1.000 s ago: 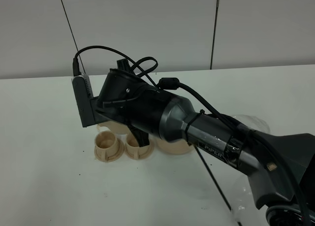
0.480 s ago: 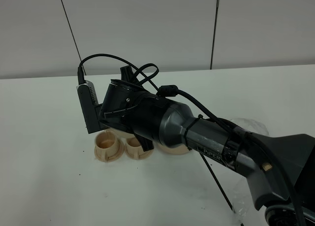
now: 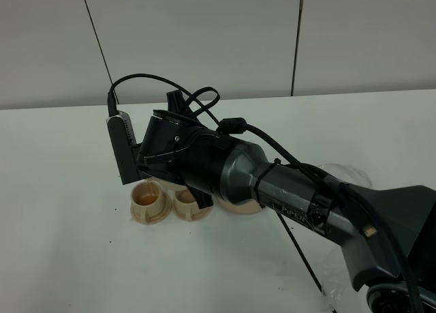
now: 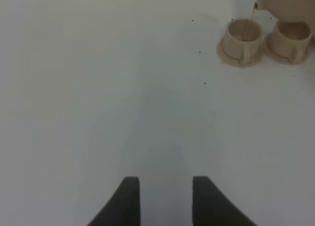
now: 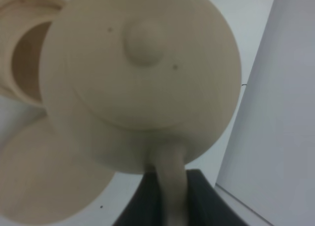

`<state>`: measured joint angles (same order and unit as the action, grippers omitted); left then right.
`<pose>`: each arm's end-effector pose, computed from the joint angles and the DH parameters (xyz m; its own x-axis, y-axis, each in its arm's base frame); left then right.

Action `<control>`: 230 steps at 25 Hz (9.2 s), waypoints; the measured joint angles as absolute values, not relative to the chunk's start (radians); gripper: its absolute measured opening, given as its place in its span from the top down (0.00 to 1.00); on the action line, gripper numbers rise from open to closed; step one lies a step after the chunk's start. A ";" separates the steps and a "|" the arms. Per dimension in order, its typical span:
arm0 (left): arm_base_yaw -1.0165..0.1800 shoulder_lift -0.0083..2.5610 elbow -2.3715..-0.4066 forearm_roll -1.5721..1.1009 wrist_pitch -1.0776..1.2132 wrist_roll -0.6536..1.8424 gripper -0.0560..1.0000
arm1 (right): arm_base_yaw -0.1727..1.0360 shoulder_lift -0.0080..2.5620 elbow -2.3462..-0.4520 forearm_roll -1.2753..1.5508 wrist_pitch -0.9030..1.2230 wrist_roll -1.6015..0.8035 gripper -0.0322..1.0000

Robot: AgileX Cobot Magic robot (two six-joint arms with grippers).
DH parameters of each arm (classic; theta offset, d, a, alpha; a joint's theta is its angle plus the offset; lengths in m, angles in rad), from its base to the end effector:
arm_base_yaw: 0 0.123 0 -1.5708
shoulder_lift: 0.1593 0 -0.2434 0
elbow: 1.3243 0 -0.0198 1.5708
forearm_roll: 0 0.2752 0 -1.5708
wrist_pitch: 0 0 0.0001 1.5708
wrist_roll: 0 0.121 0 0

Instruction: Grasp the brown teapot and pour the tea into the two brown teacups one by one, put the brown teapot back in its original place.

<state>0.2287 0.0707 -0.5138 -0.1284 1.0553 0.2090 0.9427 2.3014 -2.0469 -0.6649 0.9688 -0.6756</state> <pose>0.0952 0.0083 0.2748 -0.4991 0.0317 -0.8660 -0.0595 0.9957 0.0707 0.3543 0.3831 0.1611 0.2499 -0.9574 0.1447 -0.6931 -0.2812 -0.6637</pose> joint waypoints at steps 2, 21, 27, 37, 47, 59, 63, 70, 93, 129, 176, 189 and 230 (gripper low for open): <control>0.229 0.071 -0.514 -0.128 1.055 0.209 0.64 | 0.944 2.301 -2.047 -0.668 0.970 -0.675 0.88; 0.229 0.071 -0.514 -0.128 1.055 0.209 0.64 | 0.963 2.301 -2.047 -0.707 0.971 -0.667 0.88; 0.229 0.071 -0.514 -0.128 1.055 0.209 0.64 | 0.963 2.301 -2.047 -0.709 0.968 -0.665 0.88; 0.229 0.071 -0.514 -0.128 1.055 0.209 0.64 | 0.971 2.302 -1.987 -0.768 0.932 -0.619 0.88; 0.229 0.071 -0.514 -0.128 1.055 0.209 0.64 | 0.984 2.302 -1.987 -0.810 0.930 -0.582 0.88; 0.229 0.071 -0.514 -0.128 1.055 0.209 0.64 | 1.000 2.303 -1.949 -0.875 0.927 -0.542 0.88; 0.229 0.071 -0.514 -0.128 1.055 0.209 0.64 | 1.009 2.303 -1.936 -0.907 0.927 -0.513 0.88; 0.229 0.071 -0.514 -0.128 1.055 0.209 0.64 | 1.012 2.303 -1.936 -0.917 0.930 -0.503 0.88; 0.229 0.071 -0.514 -0.128 1.055 0.209 0.64 | 1.013 2.303 -1.936 -0.917 0.940 -0.500 0.88; 0.229 0.071 -0.514 -0.128 1.055 0.209 0.64 | 1.022 2.303 -1.936 -0.961 0.961 -0.492 0.88; 0.229 0.071 -0.514 -0.128 1.055 0.209 0.64 | 1.033 2.303 -1.936 -0.962 0.964 -0.488 0.88; 0.229 0.071 -0.514 -0.128 1.055 0.209 0.64 | 1.033 2.303 -1.936 -0.962 0.966 -0.488 0.88; 0.229 0.071 -0.514 -0.128 1.055 0.209 0.64 | 1.033 2.303 -1.936 -0.922 0.952 -0.488 0.88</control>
